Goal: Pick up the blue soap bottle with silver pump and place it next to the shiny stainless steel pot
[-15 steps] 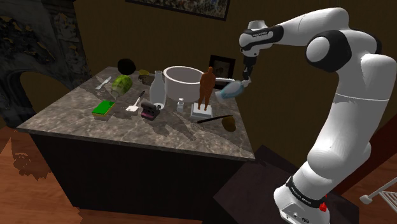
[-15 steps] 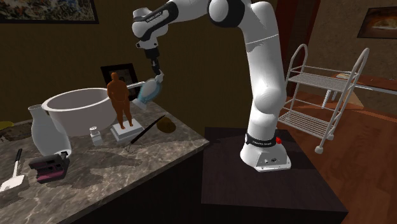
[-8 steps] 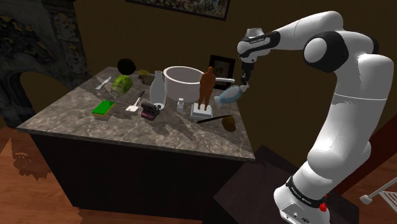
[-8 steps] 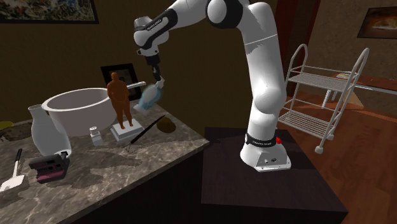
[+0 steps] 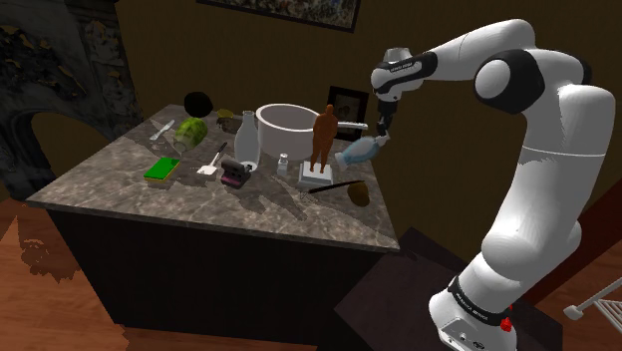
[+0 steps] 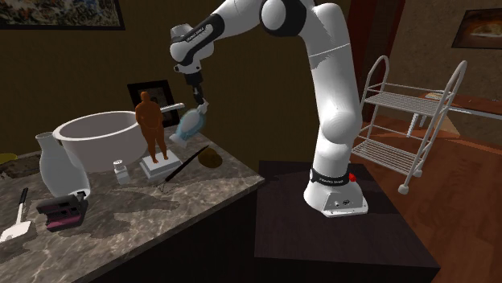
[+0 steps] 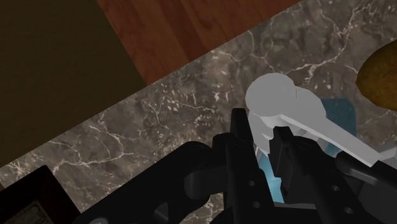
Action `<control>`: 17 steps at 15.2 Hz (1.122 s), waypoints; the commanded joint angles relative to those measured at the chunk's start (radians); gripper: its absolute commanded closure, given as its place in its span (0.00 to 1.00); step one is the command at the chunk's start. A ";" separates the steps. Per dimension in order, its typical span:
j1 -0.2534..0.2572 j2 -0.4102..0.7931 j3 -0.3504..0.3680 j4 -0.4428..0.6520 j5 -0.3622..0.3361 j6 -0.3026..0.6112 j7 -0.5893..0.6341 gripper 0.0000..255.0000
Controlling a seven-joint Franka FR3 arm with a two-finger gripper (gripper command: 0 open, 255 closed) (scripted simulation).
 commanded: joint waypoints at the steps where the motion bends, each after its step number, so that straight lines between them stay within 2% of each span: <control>1: 0.000 0.000 0.000 0.000 0.000 0.000 0.000 1.00; 2: 0.000 0.000 0.000 0.000 0.000 0.000 0.000 0.00; 7: 0.000 0.000 0.000 0.000 0.000 0.000 0.000 0.00; 11: 0.009 -0.020 0.002 0.100 -0.001 -0.120 0.000 0.00; 17: 0.009 -0.020 0.002 0.100 -0.001 -0.120 0.000 0.00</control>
